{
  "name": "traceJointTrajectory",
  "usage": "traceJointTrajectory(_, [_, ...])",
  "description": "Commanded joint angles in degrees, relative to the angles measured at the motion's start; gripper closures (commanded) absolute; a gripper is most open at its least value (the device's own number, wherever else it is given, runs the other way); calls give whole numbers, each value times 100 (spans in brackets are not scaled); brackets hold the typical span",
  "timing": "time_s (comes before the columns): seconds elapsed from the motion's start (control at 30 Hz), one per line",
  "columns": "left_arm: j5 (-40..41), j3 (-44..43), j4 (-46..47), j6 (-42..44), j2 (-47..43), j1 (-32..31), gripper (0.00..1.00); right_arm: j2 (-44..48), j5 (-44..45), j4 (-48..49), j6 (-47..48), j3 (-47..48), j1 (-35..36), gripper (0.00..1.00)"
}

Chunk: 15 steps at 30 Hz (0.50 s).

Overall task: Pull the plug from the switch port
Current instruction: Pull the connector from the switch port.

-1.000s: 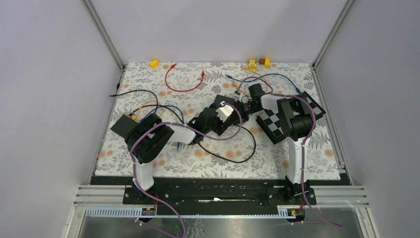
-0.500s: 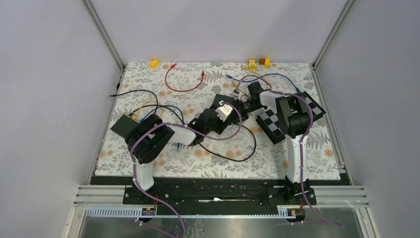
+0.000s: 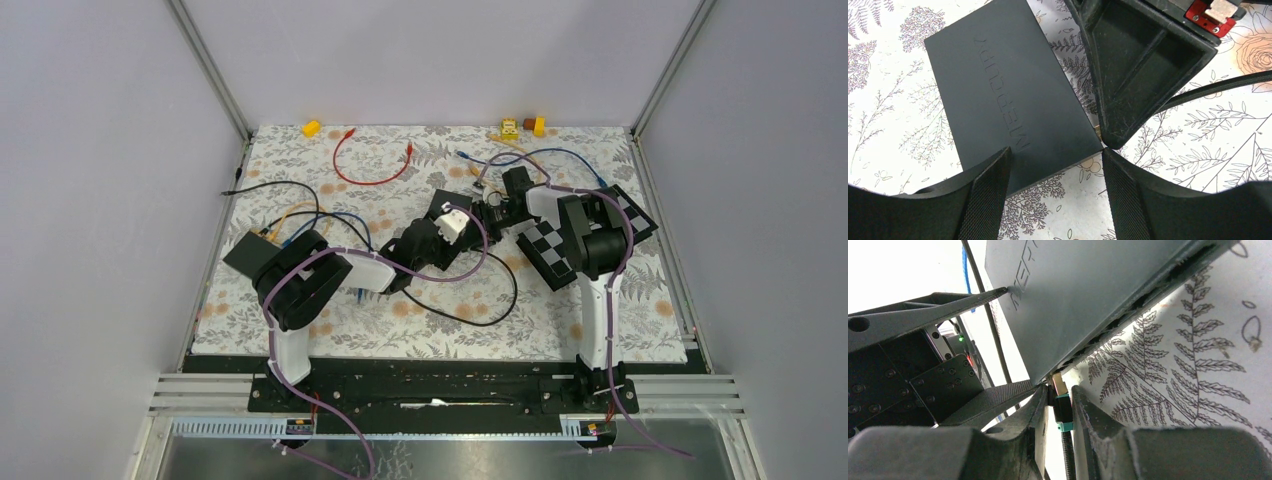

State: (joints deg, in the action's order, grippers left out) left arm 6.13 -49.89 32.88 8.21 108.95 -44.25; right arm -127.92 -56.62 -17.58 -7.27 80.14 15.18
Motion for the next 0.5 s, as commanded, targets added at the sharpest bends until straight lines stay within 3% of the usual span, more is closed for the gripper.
traceJointTrajectory(0.0, [307,-33,-271,-288,266,113,33,-359,1047,-1038,699,259,55,100])
traceJointTrajectory(0.17, [249,16,-218,-307,232,107,33,-379,748,-885,623,148,53,100])
traceJointTrajectory(0.33, [226,6,-239,-315,244,106,33,-254,264,-17,27,-443,55,100])
traceJointTrajectory(0.47, [203,-8,-268,-322,248,103,33,-99,392,471,-239,-768,48,100])
